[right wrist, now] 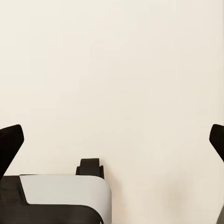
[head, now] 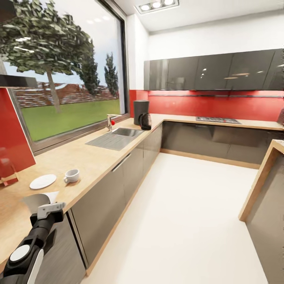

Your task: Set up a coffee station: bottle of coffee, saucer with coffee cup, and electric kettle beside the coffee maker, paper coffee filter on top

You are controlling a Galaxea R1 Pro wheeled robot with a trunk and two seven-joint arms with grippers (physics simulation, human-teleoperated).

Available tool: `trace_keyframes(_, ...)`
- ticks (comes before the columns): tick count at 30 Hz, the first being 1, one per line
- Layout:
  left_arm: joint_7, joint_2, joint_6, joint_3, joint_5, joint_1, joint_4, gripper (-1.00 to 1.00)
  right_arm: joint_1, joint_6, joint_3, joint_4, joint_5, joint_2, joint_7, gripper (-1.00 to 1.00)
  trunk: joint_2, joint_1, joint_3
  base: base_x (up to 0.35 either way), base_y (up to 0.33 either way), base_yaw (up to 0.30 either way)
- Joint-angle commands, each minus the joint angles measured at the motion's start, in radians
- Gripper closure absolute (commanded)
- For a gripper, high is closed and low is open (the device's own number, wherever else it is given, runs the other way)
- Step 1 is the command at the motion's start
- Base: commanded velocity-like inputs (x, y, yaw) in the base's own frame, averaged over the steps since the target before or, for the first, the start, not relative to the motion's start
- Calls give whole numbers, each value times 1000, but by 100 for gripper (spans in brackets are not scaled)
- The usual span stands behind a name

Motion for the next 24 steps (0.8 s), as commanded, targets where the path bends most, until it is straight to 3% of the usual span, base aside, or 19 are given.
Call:
trace_keyframes(1, -1, 0, 6, 0, -1, 0, -2, 100, -1, -3, 0, 1, 1, 0, -1, -100, -1, 0, -1, 0, 0, -81)
trace_keyframes(8, -1, 0, 6, 0, -1, 0, -2, 100, -1, -3, 0, 1, 2, 0, -1, -100, -1, 0, -1, 0, 0, -84)
trace_keyframes(24, -1, 0, 6, 0, -1, 0, -2, 100, -1, -3, 0, 1, 2, 0, -1, -100, 6, -4, 2, 0, 0, -238)
